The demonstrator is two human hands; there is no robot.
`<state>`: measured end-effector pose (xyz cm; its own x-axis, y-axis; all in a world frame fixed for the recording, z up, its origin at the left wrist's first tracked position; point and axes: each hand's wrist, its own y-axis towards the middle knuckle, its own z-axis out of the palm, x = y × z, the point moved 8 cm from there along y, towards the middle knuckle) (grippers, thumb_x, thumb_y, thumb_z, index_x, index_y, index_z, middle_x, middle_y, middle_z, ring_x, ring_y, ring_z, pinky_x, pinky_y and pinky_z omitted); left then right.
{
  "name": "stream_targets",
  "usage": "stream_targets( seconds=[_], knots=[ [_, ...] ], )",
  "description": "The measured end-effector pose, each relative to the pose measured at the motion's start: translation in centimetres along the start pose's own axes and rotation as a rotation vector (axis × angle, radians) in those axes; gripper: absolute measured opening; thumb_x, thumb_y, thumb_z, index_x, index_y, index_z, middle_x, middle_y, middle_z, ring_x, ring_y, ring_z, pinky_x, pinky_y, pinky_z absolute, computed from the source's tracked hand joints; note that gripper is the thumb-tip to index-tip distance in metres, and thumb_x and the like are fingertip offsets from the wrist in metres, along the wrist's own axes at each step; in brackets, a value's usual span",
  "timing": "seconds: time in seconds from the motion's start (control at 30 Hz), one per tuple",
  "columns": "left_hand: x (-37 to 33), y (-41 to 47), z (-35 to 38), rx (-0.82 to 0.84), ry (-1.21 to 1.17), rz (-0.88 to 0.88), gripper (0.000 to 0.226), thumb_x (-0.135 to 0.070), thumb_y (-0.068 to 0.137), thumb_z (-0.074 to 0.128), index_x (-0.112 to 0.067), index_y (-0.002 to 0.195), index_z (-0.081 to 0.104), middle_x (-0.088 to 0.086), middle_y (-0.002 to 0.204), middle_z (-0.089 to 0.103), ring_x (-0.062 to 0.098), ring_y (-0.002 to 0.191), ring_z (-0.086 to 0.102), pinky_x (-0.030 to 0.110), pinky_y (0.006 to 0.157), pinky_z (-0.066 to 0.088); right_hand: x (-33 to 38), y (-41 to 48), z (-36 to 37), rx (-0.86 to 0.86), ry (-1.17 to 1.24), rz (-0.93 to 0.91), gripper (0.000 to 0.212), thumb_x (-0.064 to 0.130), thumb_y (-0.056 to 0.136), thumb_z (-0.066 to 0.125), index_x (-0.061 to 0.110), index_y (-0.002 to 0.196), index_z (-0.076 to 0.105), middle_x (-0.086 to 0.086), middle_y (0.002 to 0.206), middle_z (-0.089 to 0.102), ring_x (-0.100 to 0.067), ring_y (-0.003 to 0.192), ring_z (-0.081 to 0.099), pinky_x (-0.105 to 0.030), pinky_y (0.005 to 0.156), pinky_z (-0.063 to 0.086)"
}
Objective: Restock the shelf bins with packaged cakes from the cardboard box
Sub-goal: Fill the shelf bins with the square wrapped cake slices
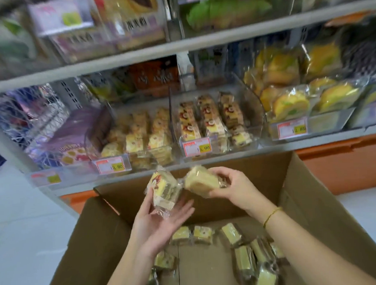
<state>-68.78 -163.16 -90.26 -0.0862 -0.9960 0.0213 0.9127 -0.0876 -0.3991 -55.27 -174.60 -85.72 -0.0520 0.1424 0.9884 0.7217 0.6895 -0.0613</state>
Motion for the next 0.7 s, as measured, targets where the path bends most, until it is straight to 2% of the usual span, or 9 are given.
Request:
stream_targets(
  seconds=[0.07, 0.13, 0.23, 0.3, 0.43, 0.53, 0.57, 0.63, 0.7],
  knots=[
    [-0.2, 0.0, 1.3, 0.152, -0.258, -0.062, 0.076, -0.041, 0.087, 0.054, -0.019, 0.151, 0.018, 0.03, 0.152, 0.019, 0.061, 0.13, 0.024, 0.084, 0.086, 0.028, 3.2, -1.0, 0.6, -0.065, -0.199, -0.213, 0.048, 0.0, 0.072, 0.074, 0.035, 0.103, 0.064, 0.017, 0.108, 0.065, 0.0, 0.105, 0.058, -0.016, 0.088, 0.046],
    [0.3, -0.9, 2.2, 0.208, -0.355, -0.087, 0.071, -0.053, 0.094, 0.043, -0.018, 0.151, 0.019, 0.045, 0.142, 0.025, 0.071, 0.122, 0.027, 0.085, 0.085, 0.026, 6.2, -2.2, 1.8, -0.12, -0.43, -0.44, 0.049, -0.003, 0.073, 0.067, 0.033, 0.105, 0.064, 0.023, 0.114, 0.059, 0.004, 0.114, 0.049, -0.016, 0.097, 0.041],
    [0.9, -3.5, 4.8, 0.18, -0.093, 0.034, 0.081, -0.034, 0.082, 0.074, -0.012, 0.147, 0.031, 0.043, 0.141, 0.031, 0.06, 0.13, 0.029, 0.08, 0.092, 0.029, 9.1, -4.1, 4.2, -0.133, -0.671, -0.708, 0.052, -0.008, 0.072, 0.066, 0.028, 0.11, 0.065, 0.014, 0.131, 0.048, -0.004, 0.13, 0.038, -0.018, 0.108, 0.033],
    [0.3, -4.9, 6.3, 0.193, 0.057, 0.145, 0.084, -0.032, 0.073, 0.078, -0.01, 0.144, 0.039, 0.032, 0.144, 0.037, 0.05, 0.133, 0.036, 0.069, 0.101, 0.034, 10.3, -5.1, 4.8, -0.153, -0.623, -0.729, 0.053, -0.011, 0.076, 0.061, 0.03, 0.11, 0.065, 0.012, 0.142, 0.039, -0.002, 0.135, 0.033, -0.015, 0.109, 0.032],
    [-0.1, -6.9, 8.9, 0.216, 0.281, 0.33, 0.089, -0.022, 0.054, 0.092, -0.012, 0.134, 0.053, 0.029, 0.135, 0.05, 0.049, 0.122, 0.05, 0.063, 0.097, 0.042, 11.0, -5.2, 3.9, -0.125, -0.099, -0.403, 0.07, -0.018, 0.085, 0.044, 0.045, 0.115, 0.054, 0.022, 0.138, 0.042, 0.005, 0.129, 0.041, -0.013, 0.099, 0.043],
    [-0.9, -7.9, 9.5, 0.167, 0.359, 0.457, 0.097, -0.017, 0.036, 0.097, -0.011, 0.124, 0.059, 0.03, 0.125, 0.058, 0.049, 0.108, 0.059, 0.068, 0.087, 0.045, 10.2, -4.5, 3.6, -0.013, 0.284, -0.063, 0.038, 0.002, 0.098, 0.046, 0.03, 0.123, 0.054, 0.005, 0.123, 0.063, -0.007, 0.106, 0.064, -0.019, 0.077, 0.055],
    [-1.2, -8.1, 9.5, 0.155, 0.385, 0.484, 0.099, -0.017, 0.033, 0.098, -0.011, 0.123, 0.059, 0.03, 0.123, 0.06, 0.048, 0.106, 0.061, 0.067, 0.086, 0.045, 10.0, -4.6, 3.8, 0.033, 0.325, 0.026, 0.025, 0.018, 0.1, 0.047, 0.022, 0.123, 0.056, -0.001, 0.116, 0.069, -0.014, 0.1, 0.068, -0.025, 0.078, 0.056],
    [-1.6, -8.3, 9.4, 0.119, 0.461, 0.487, 0.101, -0.018, 0.031, 0.098, -0.01, 0.124, 0.058, 0.027, 0.122, 0.061, 0.044, 0.105, 0.063, 0.062, 0.084, 0.051, 9.4, -4.7, 3.9, 0.122, 0.306, 0.142, 0.039, 0.042, 0.095, 0.051, 0.013, 0.118, 0.062, -0.008, 0.107, 0.072, -0.024, 0.096, 0.07, -0.035, 0.082, 0.057],
    [-1.5, -8.3, 9.3, 0.093, 0.547, 0.467, 0.098, -0.019, 0.032, 0.098, -0.003, 0.122, 0.062, 0.027, 0.12, 0.063, 0.041, 0.102, 0.066, 0.054, 0.078, 0.056, 8.9, -5.0, 4.2, 0.21, 0.134, 0.205, 0.044, 0.047, 0.084, 0.061, 0.013, 0.113, 0.065, -0.01, 0.106, 0.072, -0.023, 0.088, 0.07, -0.033, 0.078, 0.057]
  ],
)
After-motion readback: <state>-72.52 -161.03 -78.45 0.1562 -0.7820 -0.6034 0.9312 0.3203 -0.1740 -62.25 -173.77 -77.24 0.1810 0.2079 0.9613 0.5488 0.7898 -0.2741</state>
